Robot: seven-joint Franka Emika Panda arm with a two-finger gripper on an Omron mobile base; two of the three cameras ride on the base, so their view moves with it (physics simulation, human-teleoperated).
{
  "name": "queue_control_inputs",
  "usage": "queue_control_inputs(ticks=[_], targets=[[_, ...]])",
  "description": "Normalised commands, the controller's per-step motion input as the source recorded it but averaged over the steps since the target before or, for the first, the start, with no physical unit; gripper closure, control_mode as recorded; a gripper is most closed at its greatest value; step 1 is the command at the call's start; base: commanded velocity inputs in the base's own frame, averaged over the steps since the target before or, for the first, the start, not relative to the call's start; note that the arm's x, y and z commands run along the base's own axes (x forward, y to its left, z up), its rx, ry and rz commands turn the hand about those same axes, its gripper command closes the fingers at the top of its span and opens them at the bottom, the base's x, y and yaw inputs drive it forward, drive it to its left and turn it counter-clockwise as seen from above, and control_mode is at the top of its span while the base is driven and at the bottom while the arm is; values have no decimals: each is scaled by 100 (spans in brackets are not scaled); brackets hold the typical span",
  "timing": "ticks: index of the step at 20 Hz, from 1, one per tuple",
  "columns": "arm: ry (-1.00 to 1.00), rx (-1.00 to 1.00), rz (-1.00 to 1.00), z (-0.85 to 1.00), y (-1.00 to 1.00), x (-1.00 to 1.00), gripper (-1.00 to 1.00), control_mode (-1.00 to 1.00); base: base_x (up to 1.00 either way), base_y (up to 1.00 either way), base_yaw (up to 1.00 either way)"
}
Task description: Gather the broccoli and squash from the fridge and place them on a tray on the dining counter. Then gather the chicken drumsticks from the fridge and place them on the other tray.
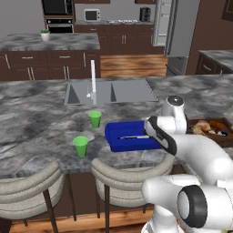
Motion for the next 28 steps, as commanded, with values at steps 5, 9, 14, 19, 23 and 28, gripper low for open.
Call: queue_control_inputs(ticks=[5,9,14,19,23,28], targets=[[-16,0,7,83,2,-66,-100,-100,0,0,0],[-12,0,6,60,14,-72,-100,-100,0,0,0],[-1,-1,1,15,32,-80,-100,-100,0,0,0],[0,0,0,-3,20,-62,-100,-100,0,0,0],[2,0,0,-1,0,-3,-100,-100,0,0,0],[0,0,0,0,0,0,-100,100,-40,71,0]])
